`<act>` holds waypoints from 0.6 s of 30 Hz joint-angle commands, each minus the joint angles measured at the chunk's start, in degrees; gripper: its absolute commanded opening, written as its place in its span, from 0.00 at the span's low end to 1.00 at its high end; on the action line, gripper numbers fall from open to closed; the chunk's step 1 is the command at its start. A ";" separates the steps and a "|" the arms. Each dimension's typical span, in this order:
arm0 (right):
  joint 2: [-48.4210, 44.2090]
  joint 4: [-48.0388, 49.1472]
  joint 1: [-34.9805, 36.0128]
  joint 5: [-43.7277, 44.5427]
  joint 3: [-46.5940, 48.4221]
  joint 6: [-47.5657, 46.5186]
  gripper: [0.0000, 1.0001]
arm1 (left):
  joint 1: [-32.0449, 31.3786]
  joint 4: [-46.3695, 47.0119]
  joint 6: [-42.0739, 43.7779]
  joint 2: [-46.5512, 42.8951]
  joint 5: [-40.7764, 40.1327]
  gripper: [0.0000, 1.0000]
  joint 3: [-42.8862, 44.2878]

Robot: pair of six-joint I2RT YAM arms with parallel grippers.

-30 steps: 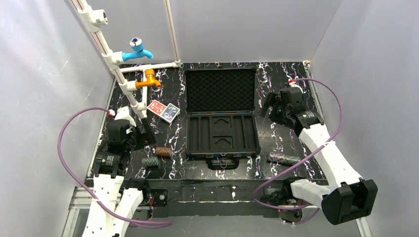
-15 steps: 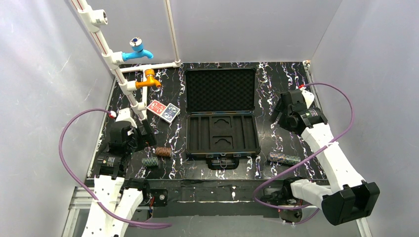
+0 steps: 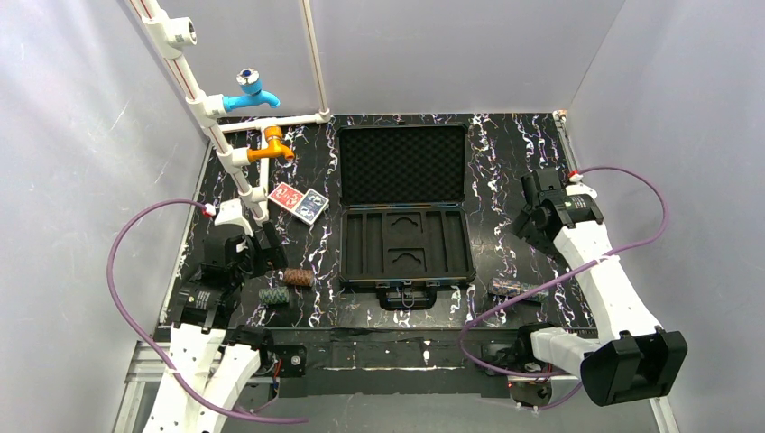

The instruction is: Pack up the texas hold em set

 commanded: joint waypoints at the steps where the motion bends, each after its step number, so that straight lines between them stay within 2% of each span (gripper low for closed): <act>1: -0.05 -4.12 -1.10 1.65 0.63 3.83 1.00 | -2.00 -0.07 0.05 -0.58 -3.42 0.99 -0.97; 12: -0.17 -8.94 -6.65 5.44 0.07 11.32 1.00 | -6.61 0.00 0.24 -1.38 -6.87 0.99 -1.53; 18: -2.80 -14.56 -9.18 13.41 0.95 17.62 1.00 | -9.19 0.05 0.17 -1.22 -7.42 0.99 -1.53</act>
